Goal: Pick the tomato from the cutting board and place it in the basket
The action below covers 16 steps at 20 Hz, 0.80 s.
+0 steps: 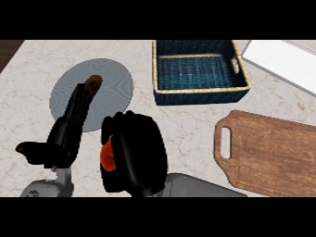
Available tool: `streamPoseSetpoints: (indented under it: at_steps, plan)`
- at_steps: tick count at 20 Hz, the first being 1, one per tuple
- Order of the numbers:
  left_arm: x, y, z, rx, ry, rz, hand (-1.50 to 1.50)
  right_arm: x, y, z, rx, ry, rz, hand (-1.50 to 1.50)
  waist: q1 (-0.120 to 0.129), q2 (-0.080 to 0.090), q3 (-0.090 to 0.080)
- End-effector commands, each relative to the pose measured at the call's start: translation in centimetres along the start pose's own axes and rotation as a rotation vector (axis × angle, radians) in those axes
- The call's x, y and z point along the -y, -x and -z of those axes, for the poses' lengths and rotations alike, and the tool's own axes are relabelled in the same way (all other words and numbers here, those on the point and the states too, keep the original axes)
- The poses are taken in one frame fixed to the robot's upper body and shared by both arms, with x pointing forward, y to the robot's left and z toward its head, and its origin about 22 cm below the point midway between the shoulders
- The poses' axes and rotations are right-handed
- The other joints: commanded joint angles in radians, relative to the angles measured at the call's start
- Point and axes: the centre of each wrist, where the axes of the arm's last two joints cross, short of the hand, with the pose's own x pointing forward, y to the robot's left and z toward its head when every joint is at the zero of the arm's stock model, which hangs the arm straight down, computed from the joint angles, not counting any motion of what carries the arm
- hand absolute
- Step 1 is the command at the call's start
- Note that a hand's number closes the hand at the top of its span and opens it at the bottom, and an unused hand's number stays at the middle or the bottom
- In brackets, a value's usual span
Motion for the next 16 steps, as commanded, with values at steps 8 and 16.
streamPoseSetpoints:
  at_steps: [8, 16]
  plan:
    - [-0.8, -0.6, 0.3, 0.006, -0.057, 0.016, 0.00, 5.1, -7.0, 0.0, -0.051, 0.082, 0.194, 1.50, -0.049, -0.013, -0.001]
    - [-0.9, 0.1, -1.3, 0.001, -0.087, 0.011, 0.00, 8.5, -6.5, 4.9, -0.147, 0.148, -0.040, 1.50, -0.090, -0.009, 0.000]
